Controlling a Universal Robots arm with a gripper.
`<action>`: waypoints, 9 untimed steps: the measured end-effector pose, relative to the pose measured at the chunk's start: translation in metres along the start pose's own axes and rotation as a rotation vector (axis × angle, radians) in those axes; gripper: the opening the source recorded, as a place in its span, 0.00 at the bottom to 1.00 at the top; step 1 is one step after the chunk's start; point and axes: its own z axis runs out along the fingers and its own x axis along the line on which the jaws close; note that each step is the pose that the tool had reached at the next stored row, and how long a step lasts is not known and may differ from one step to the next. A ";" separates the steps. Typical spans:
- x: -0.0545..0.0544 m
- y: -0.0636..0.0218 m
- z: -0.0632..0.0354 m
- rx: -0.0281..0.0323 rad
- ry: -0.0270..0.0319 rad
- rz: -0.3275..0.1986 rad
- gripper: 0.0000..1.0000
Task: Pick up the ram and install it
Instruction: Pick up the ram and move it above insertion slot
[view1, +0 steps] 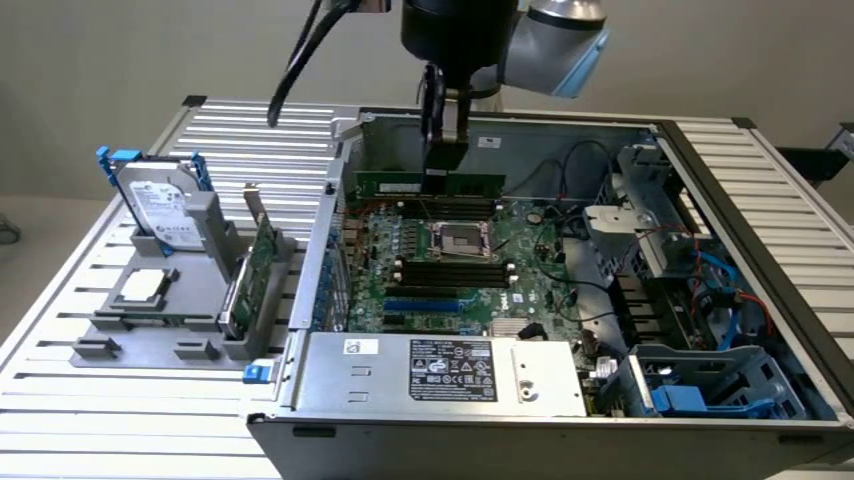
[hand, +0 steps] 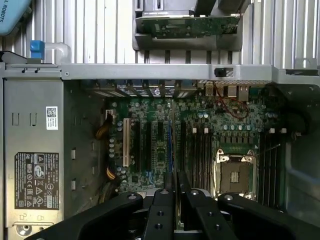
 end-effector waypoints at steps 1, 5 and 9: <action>-0.002 -0.0033 0.0008 -0.0003 0.0002 0.000 0.15; -0.009 -0.0167 0.0060 -0.0013 0.0000 0.000 0.15; -0.011 -0.0278 0.0126 -0.0032 -0.0009 0.010 0.15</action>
